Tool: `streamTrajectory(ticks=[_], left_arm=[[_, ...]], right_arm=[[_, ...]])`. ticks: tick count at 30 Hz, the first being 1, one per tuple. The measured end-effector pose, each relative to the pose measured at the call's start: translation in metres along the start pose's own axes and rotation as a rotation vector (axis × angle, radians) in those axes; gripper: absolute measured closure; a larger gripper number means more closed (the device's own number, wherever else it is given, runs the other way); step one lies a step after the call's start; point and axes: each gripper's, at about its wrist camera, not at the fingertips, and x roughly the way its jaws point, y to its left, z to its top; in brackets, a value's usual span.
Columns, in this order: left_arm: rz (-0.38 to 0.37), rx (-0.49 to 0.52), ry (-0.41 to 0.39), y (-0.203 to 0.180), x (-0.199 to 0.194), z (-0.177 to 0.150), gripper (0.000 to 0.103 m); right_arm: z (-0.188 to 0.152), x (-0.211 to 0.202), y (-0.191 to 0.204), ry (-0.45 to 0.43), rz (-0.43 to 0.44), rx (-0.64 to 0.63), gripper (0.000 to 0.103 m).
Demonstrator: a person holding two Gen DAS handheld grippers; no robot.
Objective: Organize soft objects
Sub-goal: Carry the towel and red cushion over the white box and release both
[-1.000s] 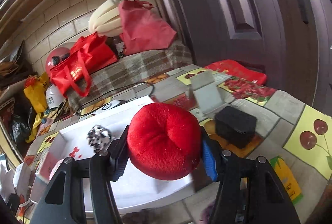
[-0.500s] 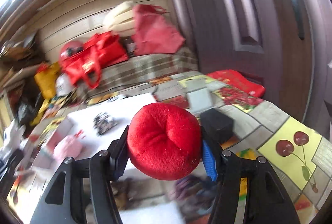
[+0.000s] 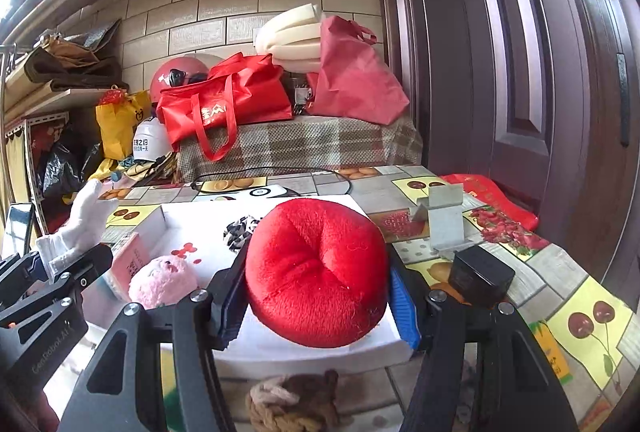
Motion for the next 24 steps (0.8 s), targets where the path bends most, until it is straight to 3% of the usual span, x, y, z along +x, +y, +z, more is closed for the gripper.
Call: streamTrajectory(ticks=[11, 17, 19, 20, 21, 23, 24], left_arm=[[0.007, -0.009, 0.051, -0.005, 0.043, 0.013, 0.068], [-0.026, 0.000, 0.171, -0.009, 0.065, 0.011, 0.068], [-0.034, -0.023, 0.217, -0.006, 0.074, 0.010, 0.067], [-0.033, -0.043, 0.237, -0.002, 0.078, 0.009, 0.059], [-0.030, -0.066, 0.248, 0.002, 0.080, 0.008, 0.044], [-0.019, -0.099, 0.244, 0.007, 0.080, 0.008, 0.025], [-0.028, -0.103, 0.232, 0.008, 0.077, 0.008, 0.022]], right_arm=[[0.010, 0.036, 0.017, 0.035, -0.018, -0.005, 0.040], [0.013, 0.059, 0.020, 0.102, -0.003, 0.015, 0.039], [0.012, 0.066, 0.019, 0.141, 0.005, 0.022, 0.034], [0.012, 0.069, 0.017, 0.158, 0.001, 0.033, 0.027], [0.012, 0.071, 0.014, 0.171, -0.005, 0.050, 0.015], [0.011, 0.072, 0.009, 0.178, -0.009, 0.081, 0.007], [0.010, 0.070, 0.007, 0.169, -0.009, 0.095, 0.000]])
